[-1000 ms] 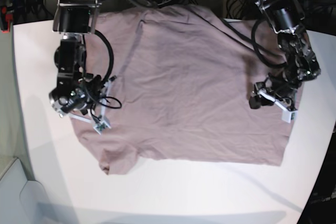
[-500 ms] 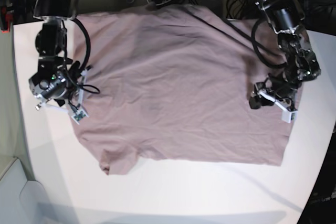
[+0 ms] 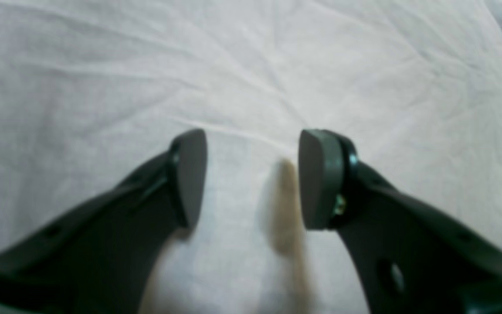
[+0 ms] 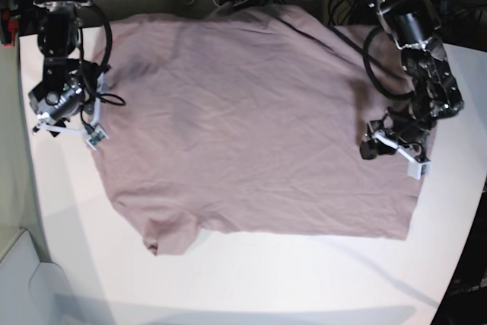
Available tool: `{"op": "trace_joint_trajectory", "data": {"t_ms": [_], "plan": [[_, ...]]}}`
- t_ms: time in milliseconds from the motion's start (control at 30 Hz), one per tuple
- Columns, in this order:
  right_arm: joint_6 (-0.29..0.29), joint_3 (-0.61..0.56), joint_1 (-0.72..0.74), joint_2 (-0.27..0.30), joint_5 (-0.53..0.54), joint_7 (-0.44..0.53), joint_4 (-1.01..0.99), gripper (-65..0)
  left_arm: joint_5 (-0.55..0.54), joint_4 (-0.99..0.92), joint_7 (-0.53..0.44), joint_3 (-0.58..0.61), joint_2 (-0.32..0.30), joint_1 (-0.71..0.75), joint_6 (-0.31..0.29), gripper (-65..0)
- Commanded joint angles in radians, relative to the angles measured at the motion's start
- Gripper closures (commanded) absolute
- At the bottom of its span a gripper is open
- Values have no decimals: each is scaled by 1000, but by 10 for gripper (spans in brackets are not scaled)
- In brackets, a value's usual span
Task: Layout the t-shirt on the table in an organized manner, then fold the t-shirt properly
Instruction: 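Raise the right gripper off the shirt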
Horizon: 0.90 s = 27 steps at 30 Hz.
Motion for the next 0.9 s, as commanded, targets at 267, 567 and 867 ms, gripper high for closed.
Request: {"op": "trace_joint_trajectory", "data": {"t_ms": [267,567,867], "plan": [[-4,53,38,-42,4,6,170,-398,-32,59,-12,-2,-10,-38,-7,-332],[-4,-53,37,-139,2,6,136,0,-179,266,78,-2,-19,30,2,-332],[-4,-53,67,-137,2,123,-109,0,-12,294,80,-1,-33,134,-6,-332]]}}
